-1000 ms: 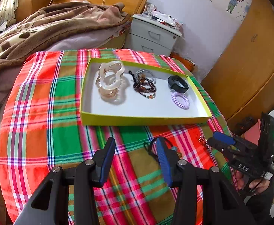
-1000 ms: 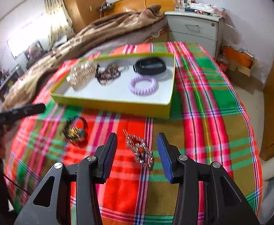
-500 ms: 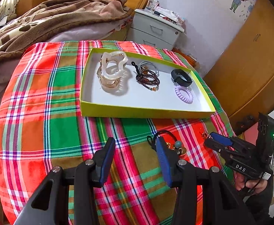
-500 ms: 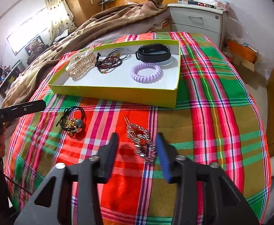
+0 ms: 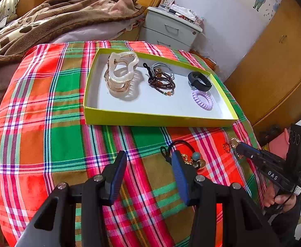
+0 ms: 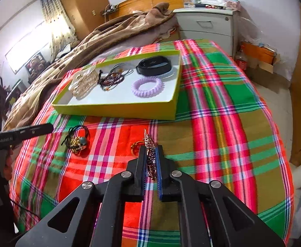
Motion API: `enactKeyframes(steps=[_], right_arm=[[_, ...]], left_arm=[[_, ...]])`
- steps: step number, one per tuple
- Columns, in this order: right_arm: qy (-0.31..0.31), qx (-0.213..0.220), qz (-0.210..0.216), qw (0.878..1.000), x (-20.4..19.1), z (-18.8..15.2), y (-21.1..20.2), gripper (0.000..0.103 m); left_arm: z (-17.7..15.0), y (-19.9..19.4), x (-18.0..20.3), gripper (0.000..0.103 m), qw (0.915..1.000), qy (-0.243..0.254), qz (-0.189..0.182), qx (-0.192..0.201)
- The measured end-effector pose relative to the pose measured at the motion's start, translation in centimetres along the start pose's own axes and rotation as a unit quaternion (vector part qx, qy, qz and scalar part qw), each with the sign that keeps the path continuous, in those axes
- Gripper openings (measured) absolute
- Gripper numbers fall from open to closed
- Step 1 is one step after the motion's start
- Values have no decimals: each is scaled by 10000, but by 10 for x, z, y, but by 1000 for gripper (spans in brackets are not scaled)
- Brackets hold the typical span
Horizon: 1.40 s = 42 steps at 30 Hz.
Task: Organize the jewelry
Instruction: 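Move the right gripper to the pink jeweled clip while the left gripper approaches the black bead hair tie, then grasp the pink jeweled clip with the right gripper while the left gripper grasps the black hair tie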
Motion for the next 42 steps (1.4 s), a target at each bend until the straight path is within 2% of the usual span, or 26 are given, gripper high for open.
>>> enactKeyframes(steps=[6, 11, 17, 23, 30, 33, 35, 38, 40, 42], right_arm=[[12, 107, -102, 9999, 2, 2, -9, 8], [11, 193, -186, 9996, 3, 2, -15, 8], [29, 259, -149, 9995, 2, 4, -15, 8], [51, 282, -81, 9996, 3, 5, -14, 8], [55, 323, -55, 9994, 3, 6, -12, 8], [42, 334, -21, 9994, 2, 6, -12, 8], [57, 339, -1, 9994, 2, 6, -12, 8], [78, 358, 11, 9993, 2, 5, -12, 8], [81, 366, -4, 9993, 2, 5, -13, 8], [98, 376, -7, 9992, 3, 5, -14, 8]], left_arm=[[1, 5, 3, 47, 10000, 22, 12, -85], [5, 9, 18, 47, 9995, 282, -71, -108], [-1, 26, 26, 47, 9979, 504, 155, -365], [4, 30, 29, 47, 9977, 522, 213, -386], [2, 34, 42, 46, 9886, 1239, 794, -320], [1, 35, 45, 39, 9838, 1456, 1027, -205], [2, 35, 47, 24, 9843, 1454, 983, -211], [3, 35, 48, 11, 9850, 1433, 934, -213], [4, 35, 49, 6, 9862, 1392, 877, -201], [5, 35, 50, 4, 9870, 1375, 812, -173]])
Point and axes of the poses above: each gripper's, at about its wrist camera, not at the fingertips, and y roughly the way its jaws point, x to its right, z to its top, the point moved 8 cm from there along y, roughly the way its jaws point, and after that the axes turned 14 degrees about z, right-handed, at the moved point
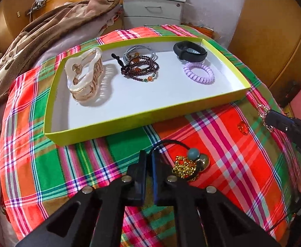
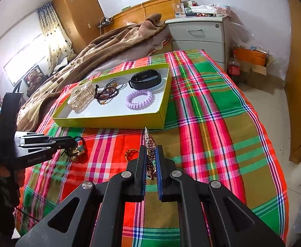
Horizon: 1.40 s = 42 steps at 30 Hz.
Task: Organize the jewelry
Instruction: 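Grasp the pink jeweled clip with the right gripper while the left gripper grasps the black hair tie, then carry the jeweled clip with the right gripper while the left gripper carries the black hair tie into the box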
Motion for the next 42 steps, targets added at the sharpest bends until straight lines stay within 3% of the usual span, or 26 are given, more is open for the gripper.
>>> enactKeyframes(steps=[10, 15, 30, 42], right_arm=[[27, 77, -45, 10000, -1, 1, -5, 8], [-8, 153, -69, 9999, -5, 5, -11, 8], [-173, 395, -98, 9990, -21, 27, -25, 8], [-319, 376, -47, 9988, -31, 61, -3, 8]], left_arm=[[2, -17, 0, 4, 9989, -272, -302, 230], [6, -36, -2, 4, 9961, -433, -661, 392], [28, -76, -4, 4, 9893, -531, -970, 949], [66, -83, -13, 4, 9854, -714, -1013, 1164]])
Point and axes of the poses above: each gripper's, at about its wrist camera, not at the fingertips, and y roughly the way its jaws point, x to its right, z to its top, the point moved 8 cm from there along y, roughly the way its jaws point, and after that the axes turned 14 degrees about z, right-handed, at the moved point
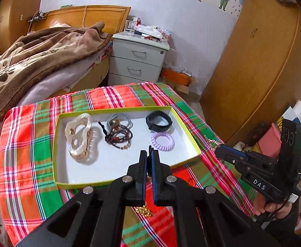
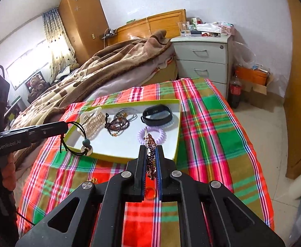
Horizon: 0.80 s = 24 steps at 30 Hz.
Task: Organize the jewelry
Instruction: 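Carry the jeweled clip with the right gripper while the left gripper carries the black hair tie into the box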
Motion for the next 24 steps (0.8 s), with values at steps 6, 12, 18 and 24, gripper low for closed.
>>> enactKeyframes(steps=[6, 12, 18, 24], right_arm=[[-50, -161, 10, 9999, 1, 12, 24, 8], [-82, -426, 139, 9990, -2, 13, 53, 8], [-127, -761, 239, 9967, -4, 7, 84, 8], [-237, -1016, 252, 9942, -4, 0, 98, 8]], left_arm=[[12, 13, -9, 4, 10000, -48, 58, -38], [16, 35, -18, 4, 9997, -120, 71, -192], [10, 62, -30, 4, 9987, -180, 150, -458], [-3, 79, -42, 4, 9969, -110, 397, -664]])
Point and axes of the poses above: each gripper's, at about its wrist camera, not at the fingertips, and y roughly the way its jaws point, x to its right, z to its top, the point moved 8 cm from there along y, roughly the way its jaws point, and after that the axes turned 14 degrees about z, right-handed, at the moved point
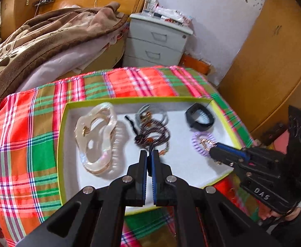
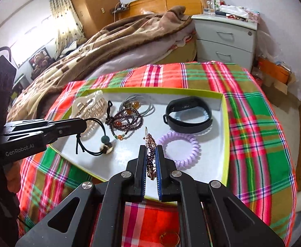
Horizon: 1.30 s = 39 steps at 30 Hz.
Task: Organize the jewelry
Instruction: 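Carry the jeweled clip with the right gripper while the left gripper carries the black hair tie into the box, then release the black hair tie from the left gripper while the right gripper releases the jeweled clip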
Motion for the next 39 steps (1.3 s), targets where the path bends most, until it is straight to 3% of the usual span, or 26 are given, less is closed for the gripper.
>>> enactKeyframes(steps=[6, 18, 21, 39], right_arm=[[-163, -254, -58, 9995, -3, -4, 14, 8], [-262, -319, -141, 9990, -6, -2, 19, 8], [-257, -326, -138, 9990, -6, -1, 20, 9], [-196, -157, -137, 9996, -10, 1, 12, 18]], left_arm=[[-10, 12, -11, 4, 9996, -21, 182, -202], [-21, 19, -15, 6, 9989, -89, 290, -346], [-22, 19, -16, 12, 9982, 19, 510, -302], [-23, 14, -18, 36, 9981, -16, 539, -297]])
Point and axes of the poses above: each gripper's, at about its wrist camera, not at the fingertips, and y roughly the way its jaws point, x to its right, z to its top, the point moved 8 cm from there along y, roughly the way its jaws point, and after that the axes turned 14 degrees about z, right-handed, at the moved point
